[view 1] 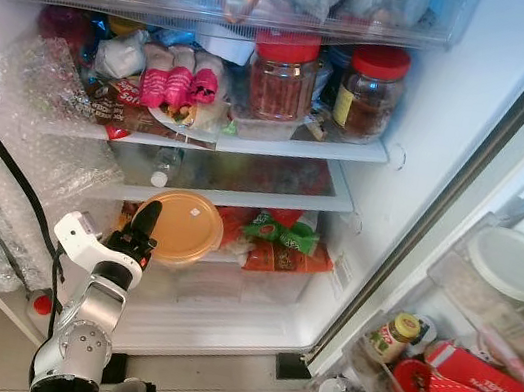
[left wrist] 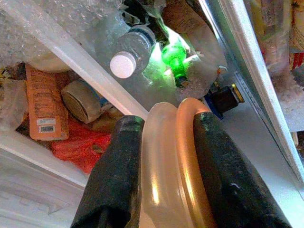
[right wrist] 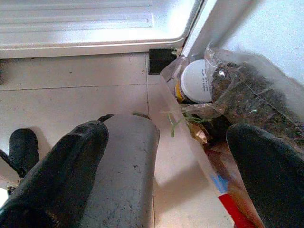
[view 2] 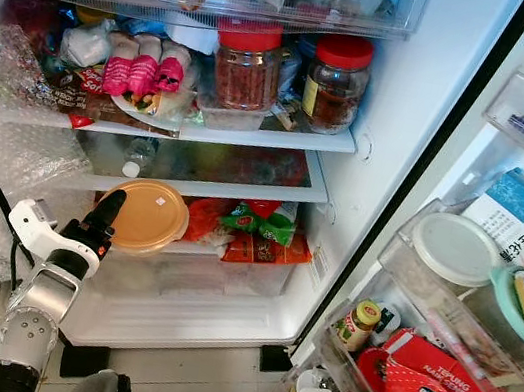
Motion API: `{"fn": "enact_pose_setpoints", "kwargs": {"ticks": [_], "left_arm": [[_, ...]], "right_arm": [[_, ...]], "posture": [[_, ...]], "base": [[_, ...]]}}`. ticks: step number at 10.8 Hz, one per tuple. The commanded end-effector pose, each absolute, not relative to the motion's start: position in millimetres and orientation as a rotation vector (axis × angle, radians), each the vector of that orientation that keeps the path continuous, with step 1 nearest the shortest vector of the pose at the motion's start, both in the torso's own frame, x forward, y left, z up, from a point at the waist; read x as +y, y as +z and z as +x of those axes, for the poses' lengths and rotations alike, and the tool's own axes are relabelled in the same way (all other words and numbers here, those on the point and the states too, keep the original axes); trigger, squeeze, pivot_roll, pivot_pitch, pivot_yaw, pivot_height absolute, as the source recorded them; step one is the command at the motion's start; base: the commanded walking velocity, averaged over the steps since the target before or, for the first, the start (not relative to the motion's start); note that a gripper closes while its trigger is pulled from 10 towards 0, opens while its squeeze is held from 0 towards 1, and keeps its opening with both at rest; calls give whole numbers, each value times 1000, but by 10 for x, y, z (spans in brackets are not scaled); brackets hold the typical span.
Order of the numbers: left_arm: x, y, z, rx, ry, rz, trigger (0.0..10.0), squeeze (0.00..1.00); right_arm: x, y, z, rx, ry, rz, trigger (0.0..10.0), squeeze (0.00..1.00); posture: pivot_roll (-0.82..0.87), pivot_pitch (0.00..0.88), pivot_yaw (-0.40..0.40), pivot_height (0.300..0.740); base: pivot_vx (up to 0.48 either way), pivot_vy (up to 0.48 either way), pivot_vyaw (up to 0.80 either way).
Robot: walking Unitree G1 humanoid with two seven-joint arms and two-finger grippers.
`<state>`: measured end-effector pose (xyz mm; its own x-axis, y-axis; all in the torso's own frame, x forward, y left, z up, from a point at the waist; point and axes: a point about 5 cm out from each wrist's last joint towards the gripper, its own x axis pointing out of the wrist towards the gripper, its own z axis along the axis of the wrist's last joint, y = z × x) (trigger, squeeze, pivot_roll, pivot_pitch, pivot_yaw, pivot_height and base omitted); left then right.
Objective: Restocking fridge
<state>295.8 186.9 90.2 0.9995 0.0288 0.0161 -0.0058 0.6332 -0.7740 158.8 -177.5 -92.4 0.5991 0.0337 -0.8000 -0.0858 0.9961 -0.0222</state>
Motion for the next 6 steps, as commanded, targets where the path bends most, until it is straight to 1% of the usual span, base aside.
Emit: {"fn": "enact_pose_setpoints", "kwargs": {"ticks": [1, 6], "left_arm": [[1843, 922, 2955, -27, -6, -894, 10000, 0], [1827, 928, 2955, -22, -20, -897, 10000, 0]], "right_arm": [[-1714, -1069, 1248, 1067, 88, -46, 10000, 0], [-1716, -1069, 1250, 1068, 89, -47, 10000, 0]], "posture": [[-166, 68, -7, 631], [-167, 71, -6, 631]], "base": [[0, 0, 0], [0, 0, 0]]}}
